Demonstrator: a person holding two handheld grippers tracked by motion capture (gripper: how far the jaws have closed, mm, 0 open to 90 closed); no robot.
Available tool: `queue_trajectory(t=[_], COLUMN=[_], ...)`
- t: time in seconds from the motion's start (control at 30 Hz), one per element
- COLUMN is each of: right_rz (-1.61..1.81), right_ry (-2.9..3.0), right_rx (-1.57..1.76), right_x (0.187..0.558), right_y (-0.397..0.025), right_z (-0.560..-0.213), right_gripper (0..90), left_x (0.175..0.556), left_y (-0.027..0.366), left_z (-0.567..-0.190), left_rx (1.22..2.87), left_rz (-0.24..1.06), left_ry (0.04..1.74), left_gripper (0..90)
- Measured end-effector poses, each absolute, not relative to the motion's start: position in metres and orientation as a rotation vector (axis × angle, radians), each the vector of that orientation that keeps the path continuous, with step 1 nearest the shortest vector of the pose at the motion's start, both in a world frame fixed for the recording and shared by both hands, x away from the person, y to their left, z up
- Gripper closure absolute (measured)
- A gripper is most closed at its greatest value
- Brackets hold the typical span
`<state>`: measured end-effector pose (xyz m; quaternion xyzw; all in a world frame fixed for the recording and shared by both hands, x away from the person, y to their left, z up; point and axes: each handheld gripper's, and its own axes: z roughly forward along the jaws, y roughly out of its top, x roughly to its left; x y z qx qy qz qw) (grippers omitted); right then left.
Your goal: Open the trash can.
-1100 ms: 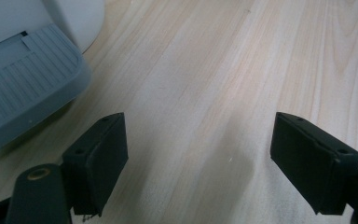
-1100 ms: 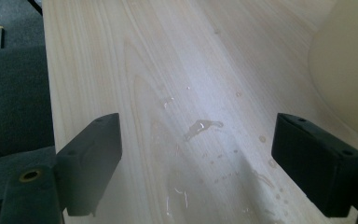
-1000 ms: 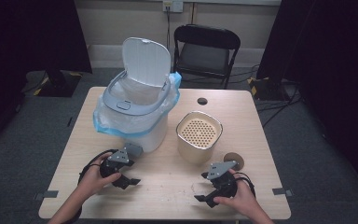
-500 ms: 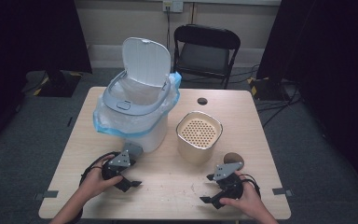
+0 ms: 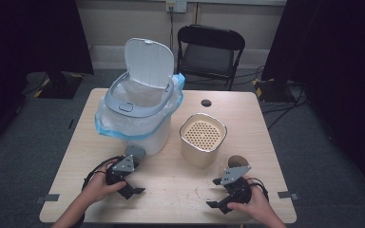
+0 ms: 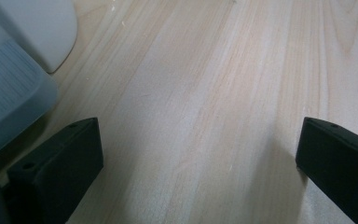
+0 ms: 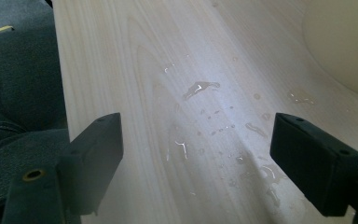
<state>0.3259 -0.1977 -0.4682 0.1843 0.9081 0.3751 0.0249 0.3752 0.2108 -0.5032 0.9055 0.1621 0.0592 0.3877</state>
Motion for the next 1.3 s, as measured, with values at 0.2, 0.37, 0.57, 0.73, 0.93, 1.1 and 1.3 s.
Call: queue_trajectory(t=[0.2, 0.37, 0.57, 0.73, 0.93, 1.1, 1.3], right_rz=[1.171, 1.18, 1.206, 1.192, 1.203, 1.214, 1.182], right_ry=[2.811, 2.817, 2.822, 2.838, 2.83, 2.808, 2.796], right_rx=[0.575, 0.589, 0.605, 0.594, 0.621, 0.655, 0.677], right_x=[0.322, 0.319, 0.316, 0.312, 0.308, 0.307, 0.304], right_y=[-0.201, -0.206, -0.213, -0.219, -0.229, -0.238, -0.247], right_z=[-0.468, -0.469, -0.47, -0.471, -0.472, -0.471, -0.471], right_gripper=[16.8, 18.4, 18.8, 18.8, 18.8, 18.8, 18.8], left_x=[0.375, 0.375, 0.375, 0.375, 0.375, 0.375, 0.375], left_y=[0.211, 0.211, 0.211, 0.211, 0.211, 0.211, 0.211], left_z=[-0.503, -0.503, -0.503, -0.503, -0.503, -0.503, -0.503], left_rx=[2.303, 2.303, 2.303, 2.303, 2.305, 2.304, 2.304], left_rz=[0.151, 0.152, 0.151, 0.151, 0.152, 0.15, 0.148], left_ry=[0.413, 0.413, 0.413, 0.413, 0.413, 0.412, 0.41], left_gripper=[0.0, 0.0, 0.0, 0.0, 0.0, 0.0, 0.0])
